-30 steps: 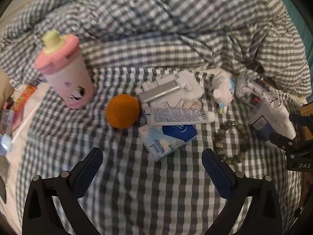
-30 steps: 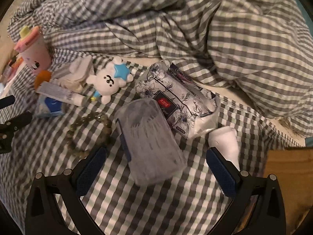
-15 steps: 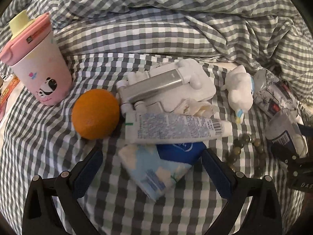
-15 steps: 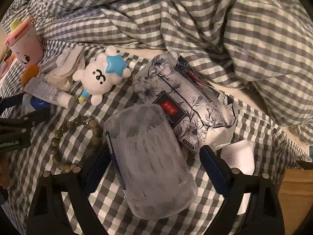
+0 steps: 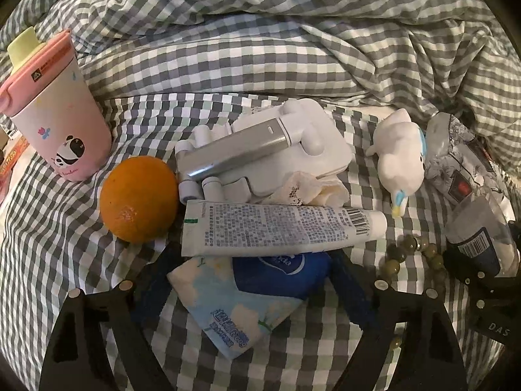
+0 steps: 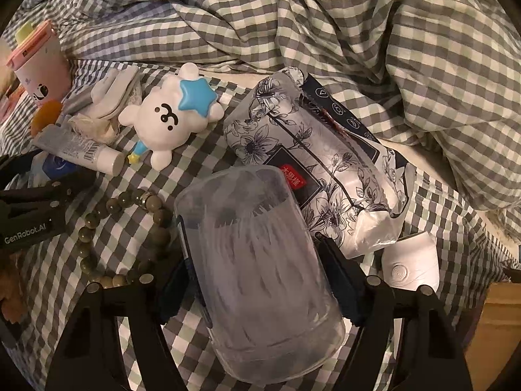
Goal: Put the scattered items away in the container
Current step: 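Grasp the blue Vinda tissue pack with the left tool while the right grasps the clear swab canister, then lift the tissue pack and swab canister and carry both toward the cardboard box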
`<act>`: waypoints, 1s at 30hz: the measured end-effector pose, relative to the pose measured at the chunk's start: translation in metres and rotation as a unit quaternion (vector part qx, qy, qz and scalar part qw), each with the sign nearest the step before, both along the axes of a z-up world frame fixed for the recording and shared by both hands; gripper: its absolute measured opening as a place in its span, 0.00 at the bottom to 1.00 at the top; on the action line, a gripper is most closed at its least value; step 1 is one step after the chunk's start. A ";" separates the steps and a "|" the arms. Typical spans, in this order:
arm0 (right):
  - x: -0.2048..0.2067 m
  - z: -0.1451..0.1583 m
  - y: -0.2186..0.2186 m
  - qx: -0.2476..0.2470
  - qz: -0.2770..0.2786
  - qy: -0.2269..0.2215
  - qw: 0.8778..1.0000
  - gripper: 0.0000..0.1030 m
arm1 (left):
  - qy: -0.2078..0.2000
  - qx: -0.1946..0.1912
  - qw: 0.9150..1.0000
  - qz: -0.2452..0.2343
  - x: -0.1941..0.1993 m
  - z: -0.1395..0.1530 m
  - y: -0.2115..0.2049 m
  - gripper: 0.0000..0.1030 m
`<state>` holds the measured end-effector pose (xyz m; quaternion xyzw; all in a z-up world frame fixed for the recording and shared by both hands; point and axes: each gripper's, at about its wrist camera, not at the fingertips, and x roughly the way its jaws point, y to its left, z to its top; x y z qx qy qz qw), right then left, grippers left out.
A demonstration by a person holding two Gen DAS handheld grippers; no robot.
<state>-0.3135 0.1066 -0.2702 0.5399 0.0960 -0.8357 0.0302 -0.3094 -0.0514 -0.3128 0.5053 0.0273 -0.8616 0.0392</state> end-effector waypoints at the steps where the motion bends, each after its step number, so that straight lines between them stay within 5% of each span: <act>1: 0.000 0.001 0.000 -0.002 -0.001 0.001 1.000 0.71 | 0.000 0.000 1.000 0.000 0.002 0.001 0.001 0.86; 14: 0.022 0.029 0.006 -0.036 -0.022 0.034 0.999 0.69 | 0.026 -0.015 1.000 -0.005 0.045 0.044 -0.012 0.85; 30: 0.107 0.108 0.012 -0.073 -0.025 0.166 0.983 0.69 | 0.116 -0.026 0.993 0.014 0.093 0.122 -0.024 0.85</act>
